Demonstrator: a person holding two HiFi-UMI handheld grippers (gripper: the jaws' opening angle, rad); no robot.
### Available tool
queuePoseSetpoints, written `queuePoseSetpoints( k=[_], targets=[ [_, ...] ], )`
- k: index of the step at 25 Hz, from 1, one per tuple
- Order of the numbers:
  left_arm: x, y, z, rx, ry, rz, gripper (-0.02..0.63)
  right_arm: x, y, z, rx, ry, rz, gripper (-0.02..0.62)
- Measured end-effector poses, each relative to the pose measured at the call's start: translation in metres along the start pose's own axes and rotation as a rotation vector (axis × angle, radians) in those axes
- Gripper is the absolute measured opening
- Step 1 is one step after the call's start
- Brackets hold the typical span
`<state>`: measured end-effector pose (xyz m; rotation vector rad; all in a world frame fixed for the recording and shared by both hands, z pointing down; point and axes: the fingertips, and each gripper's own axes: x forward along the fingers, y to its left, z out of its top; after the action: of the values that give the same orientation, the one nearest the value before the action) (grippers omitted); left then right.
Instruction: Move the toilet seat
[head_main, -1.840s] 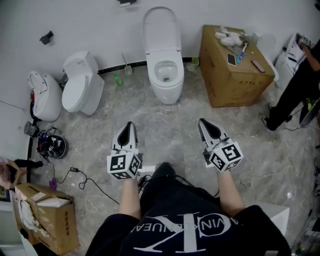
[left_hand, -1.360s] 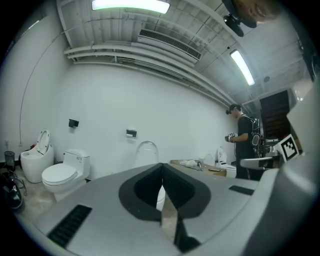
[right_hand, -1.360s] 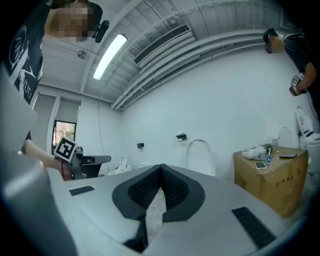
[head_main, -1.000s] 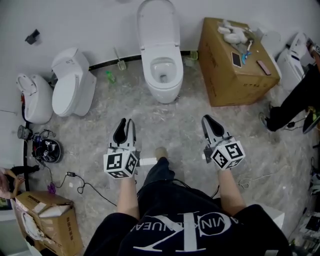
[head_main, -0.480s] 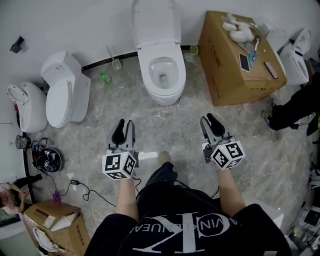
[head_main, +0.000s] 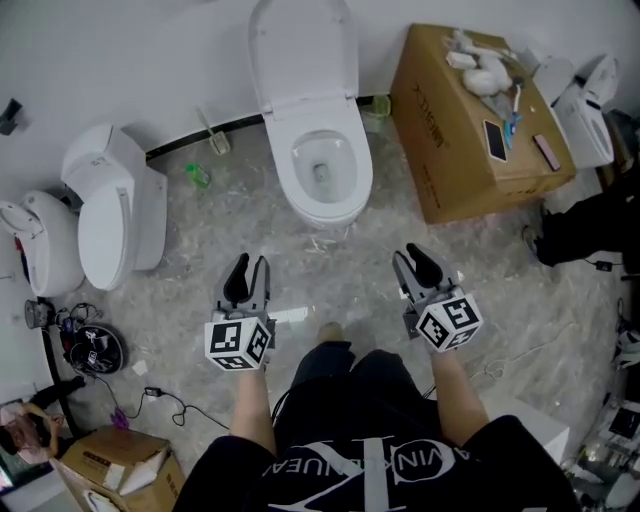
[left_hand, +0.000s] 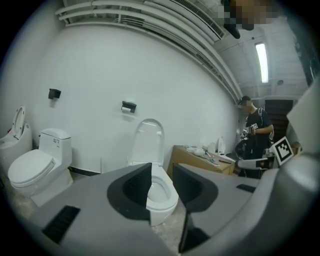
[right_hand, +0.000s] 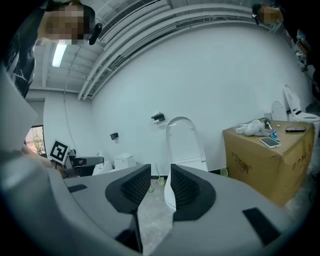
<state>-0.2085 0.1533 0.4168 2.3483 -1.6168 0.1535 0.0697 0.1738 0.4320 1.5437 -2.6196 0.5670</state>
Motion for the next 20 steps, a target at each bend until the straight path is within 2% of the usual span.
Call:
queuePoseSetpoints(
  k=[10, 20],
  targets=[
    [0.048, -0.005, -0.053, -0.021, 0.111, -0.087, 0.143, 0.033, -0.019, -0.053, 0.033, 0.133, 0.010, 0.141],
    [0.126, 0.004, -0.124, -0.020, 0.234, -0.125, 0.155, 0.112, -0.066, -0.120, 0.053, 0.270, 0.070, 0.150]
  ],
)
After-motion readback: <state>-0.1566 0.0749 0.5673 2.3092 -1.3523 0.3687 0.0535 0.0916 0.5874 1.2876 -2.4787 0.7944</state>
